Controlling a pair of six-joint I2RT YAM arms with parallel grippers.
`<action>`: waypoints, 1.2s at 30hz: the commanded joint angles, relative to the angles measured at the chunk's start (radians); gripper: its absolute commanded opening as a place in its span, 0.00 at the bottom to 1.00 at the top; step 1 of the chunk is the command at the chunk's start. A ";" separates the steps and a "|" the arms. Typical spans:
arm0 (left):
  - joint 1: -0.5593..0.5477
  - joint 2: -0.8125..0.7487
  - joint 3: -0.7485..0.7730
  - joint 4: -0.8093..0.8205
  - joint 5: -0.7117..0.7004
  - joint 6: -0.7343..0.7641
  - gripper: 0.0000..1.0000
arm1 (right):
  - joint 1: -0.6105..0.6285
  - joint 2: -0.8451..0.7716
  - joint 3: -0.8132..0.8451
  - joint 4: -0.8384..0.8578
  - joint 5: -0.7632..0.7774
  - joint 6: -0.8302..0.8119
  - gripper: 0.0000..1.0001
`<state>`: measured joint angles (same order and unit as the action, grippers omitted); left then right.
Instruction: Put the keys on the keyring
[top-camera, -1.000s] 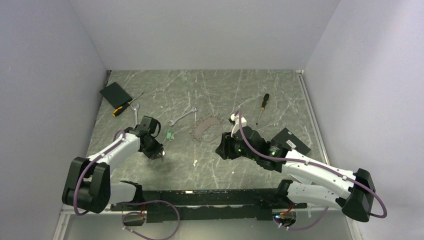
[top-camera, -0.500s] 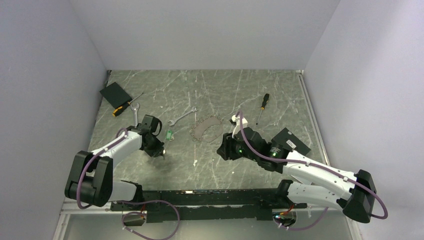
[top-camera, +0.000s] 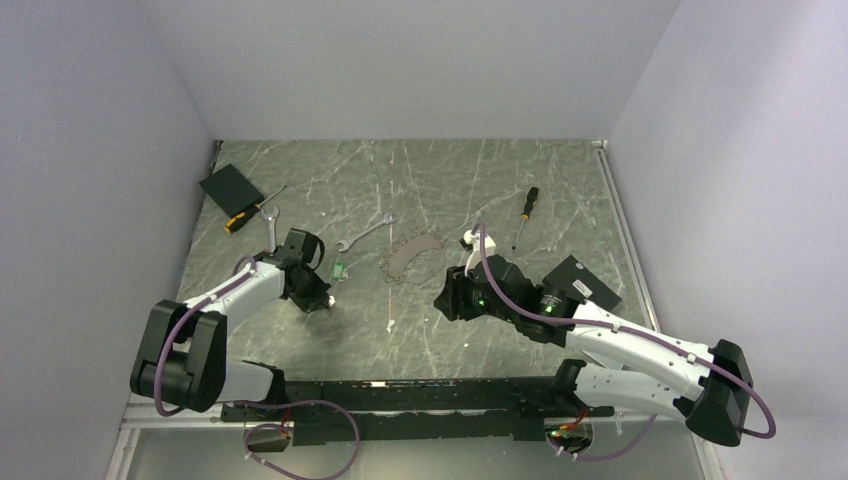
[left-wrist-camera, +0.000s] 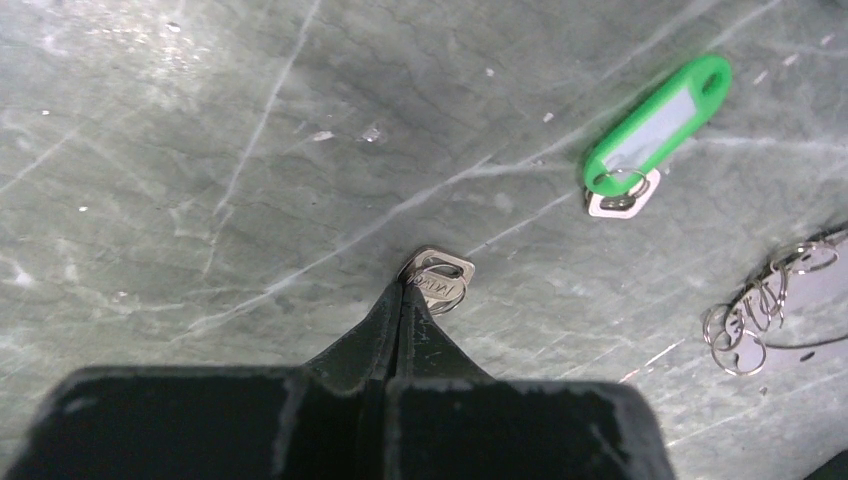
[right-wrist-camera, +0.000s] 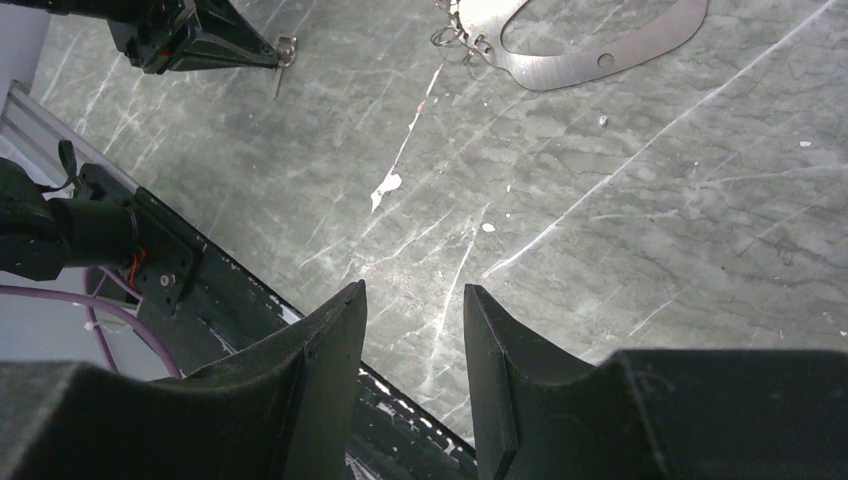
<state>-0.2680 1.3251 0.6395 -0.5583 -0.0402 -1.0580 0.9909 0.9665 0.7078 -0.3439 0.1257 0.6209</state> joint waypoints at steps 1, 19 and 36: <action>-0.005 -0.074 -0.015 0.013 0.084 0.059 0.00 | -0.001 -0.026 0.005 0.016 0.019 -0.010 0.44; -0.005 -0.319 0.083 -0.074 0.375 0.101 0.00 | -0.001 0.002 0.030 0.130 -0.118 -0.036 0.50; -0.014 -0.383 0.095 0.192 0.641 -0.157 0.00 | -0.001 0.322 0.198 0.472 -0.235 -0.028 0.66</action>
<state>-0.2749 0.9783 0.6888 -0.4202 0.5331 -1.1568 0.9909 1.2320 0.8162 -0.0101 -0.0864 0.6125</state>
